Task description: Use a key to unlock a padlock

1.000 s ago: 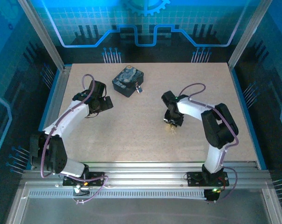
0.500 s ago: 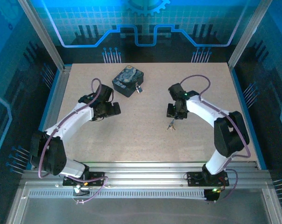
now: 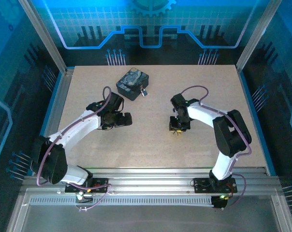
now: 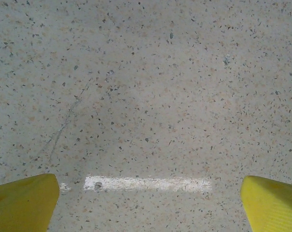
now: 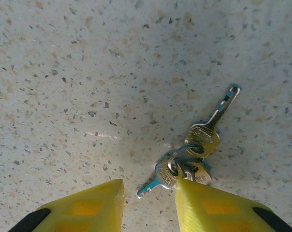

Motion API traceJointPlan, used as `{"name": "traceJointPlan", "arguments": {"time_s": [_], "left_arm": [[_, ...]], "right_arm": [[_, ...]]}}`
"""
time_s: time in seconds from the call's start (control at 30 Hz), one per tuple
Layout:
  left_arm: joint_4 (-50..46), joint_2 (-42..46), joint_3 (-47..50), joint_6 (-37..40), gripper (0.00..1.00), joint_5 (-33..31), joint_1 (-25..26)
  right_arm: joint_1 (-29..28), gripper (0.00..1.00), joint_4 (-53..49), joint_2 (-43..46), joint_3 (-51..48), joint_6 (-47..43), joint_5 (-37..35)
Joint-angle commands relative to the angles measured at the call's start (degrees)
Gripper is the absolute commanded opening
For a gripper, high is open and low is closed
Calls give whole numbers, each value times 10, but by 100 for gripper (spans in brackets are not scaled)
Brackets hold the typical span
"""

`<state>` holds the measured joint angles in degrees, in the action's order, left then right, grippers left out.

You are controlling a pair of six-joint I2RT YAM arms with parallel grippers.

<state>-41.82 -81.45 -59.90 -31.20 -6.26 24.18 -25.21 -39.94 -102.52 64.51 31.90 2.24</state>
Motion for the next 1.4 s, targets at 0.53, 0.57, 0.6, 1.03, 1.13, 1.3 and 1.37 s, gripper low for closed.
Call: {"name": "traceJointPlan", "arguments": {"time_s": [0.53, 0.57, 0.6, 1.03, 1.13, 1.3, 1.37], "left_arm": [[-24, -12, -29, 1, 98, 10, 25], [-25, -11, -30, 3, 98, 9, 25], [-24, -12, -30, 3, 98, 9, 25], [-24, -11, -33, 4, 98, 9, 26], [-24, -10, -34, 3, 98, 10, 27], [-27, -7, -32, 4, 98, 9, 28], [-27, -6, -31, 4, 98, 8, 29]], "right_arm": [[-13, 35, 11, -8, -6, 74, -7], [-13, 35, 6, -4, -2, 73, -10], [-13, 35, 0, 1, 4, 72, -13], [-12, 36, -32, 29, 27, 67, -30], [-9, 36, -30, 16, 25, 64, -34], [-7, 36, -24, -14, 25, 61, -42], [-7, 35, -19, -23, 24, 61, -38]]}}
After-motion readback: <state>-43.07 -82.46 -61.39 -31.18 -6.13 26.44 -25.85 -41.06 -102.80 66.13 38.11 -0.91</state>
